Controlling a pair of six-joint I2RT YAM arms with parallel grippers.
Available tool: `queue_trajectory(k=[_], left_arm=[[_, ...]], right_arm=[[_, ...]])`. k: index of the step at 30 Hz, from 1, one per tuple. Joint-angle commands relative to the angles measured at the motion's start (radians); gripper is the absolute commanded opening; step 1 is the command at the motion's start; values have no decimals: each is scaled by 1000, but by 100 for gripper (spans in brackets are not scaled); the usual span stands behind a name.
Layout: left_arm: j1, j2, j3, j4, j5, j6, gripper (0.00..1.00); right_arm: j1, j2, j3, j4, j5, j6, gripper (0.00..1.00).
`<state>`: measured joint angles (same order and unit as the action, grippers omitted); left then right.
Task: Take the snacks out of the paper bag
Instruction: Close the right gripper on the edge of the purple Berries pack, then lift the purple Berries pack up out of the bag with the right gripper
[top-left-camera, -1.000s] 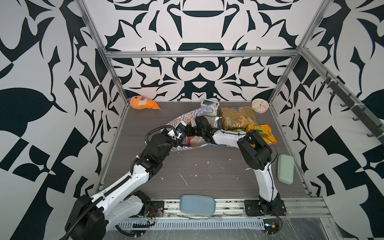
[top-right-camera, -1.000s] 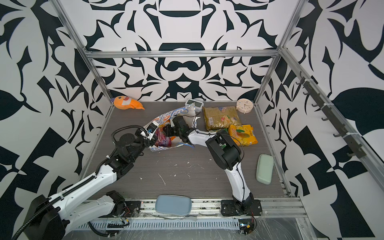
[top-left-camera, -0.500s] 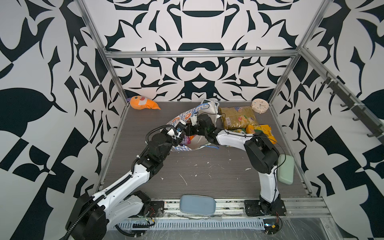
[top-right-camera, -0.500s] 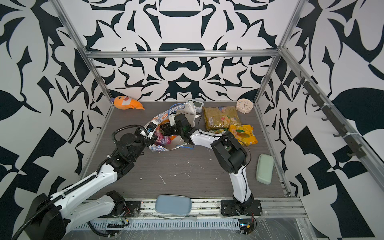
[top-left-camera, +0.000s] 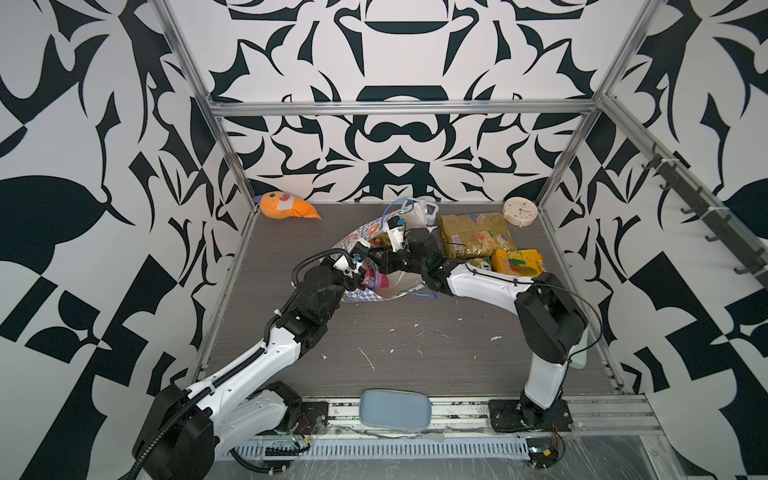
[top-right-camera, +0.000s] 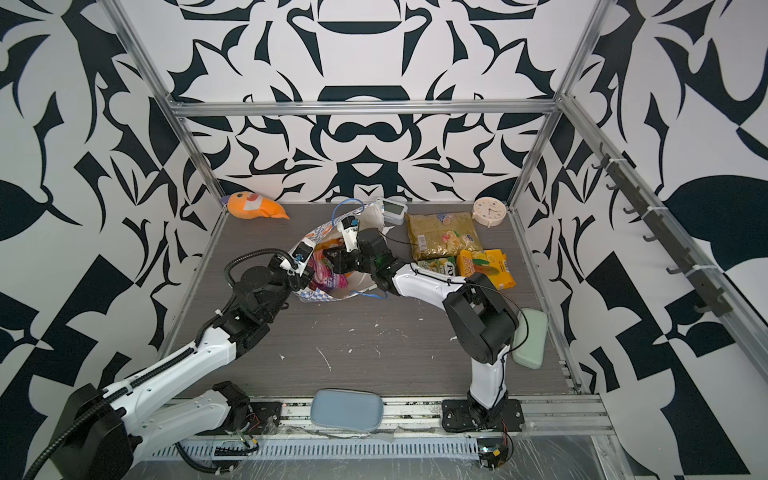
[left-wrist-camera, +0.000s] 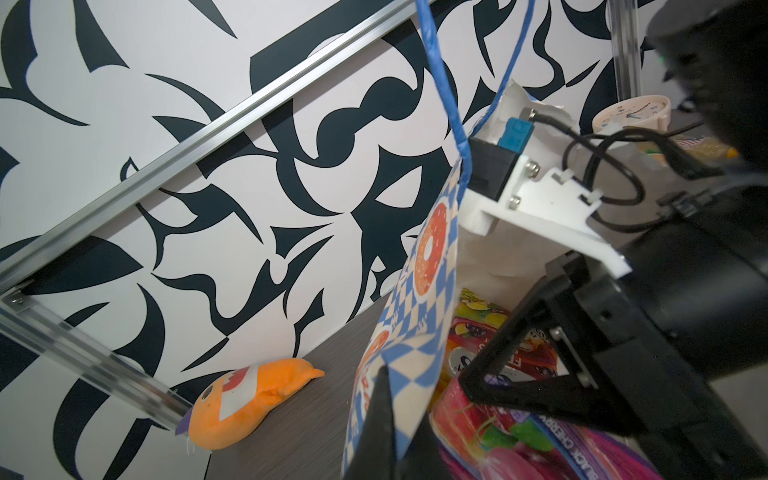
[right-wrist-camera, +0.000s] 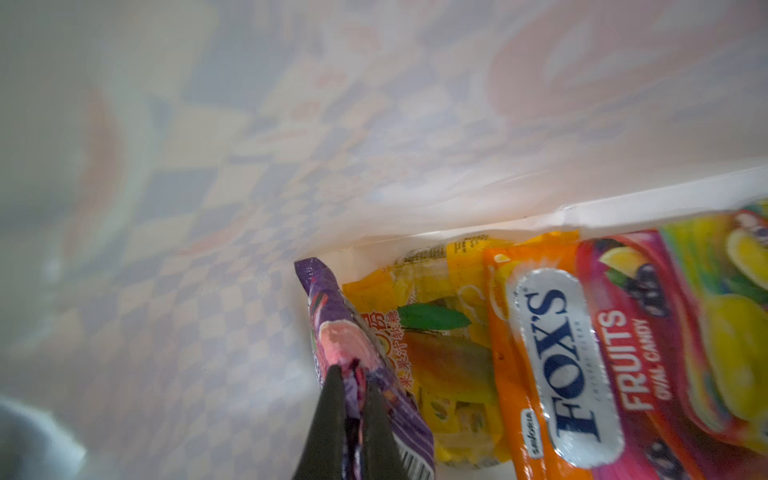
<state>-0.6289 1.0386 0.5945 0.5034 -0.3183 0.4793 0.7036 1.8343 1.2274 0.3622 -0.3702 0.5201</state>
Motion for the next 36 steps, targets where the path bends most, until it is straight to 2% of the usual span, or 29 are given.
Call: queue_trajectory(k=[1,16,28,36], left_arm=[[-8,4,-6,61,10,5,0],[-8,0,-6,63,-2,8,0],[-8,-3,4,43,-13,7,0],[-8,-1,10,44,-20,3,0]], right_arm=[[-10,-81,-4,41,27,-49,0],[-12,-244,-52,-3,66,-177,0],[-13,-333,-16,-88,87,-216,0],[-12,-420,-28,-166,88,-325,0]])
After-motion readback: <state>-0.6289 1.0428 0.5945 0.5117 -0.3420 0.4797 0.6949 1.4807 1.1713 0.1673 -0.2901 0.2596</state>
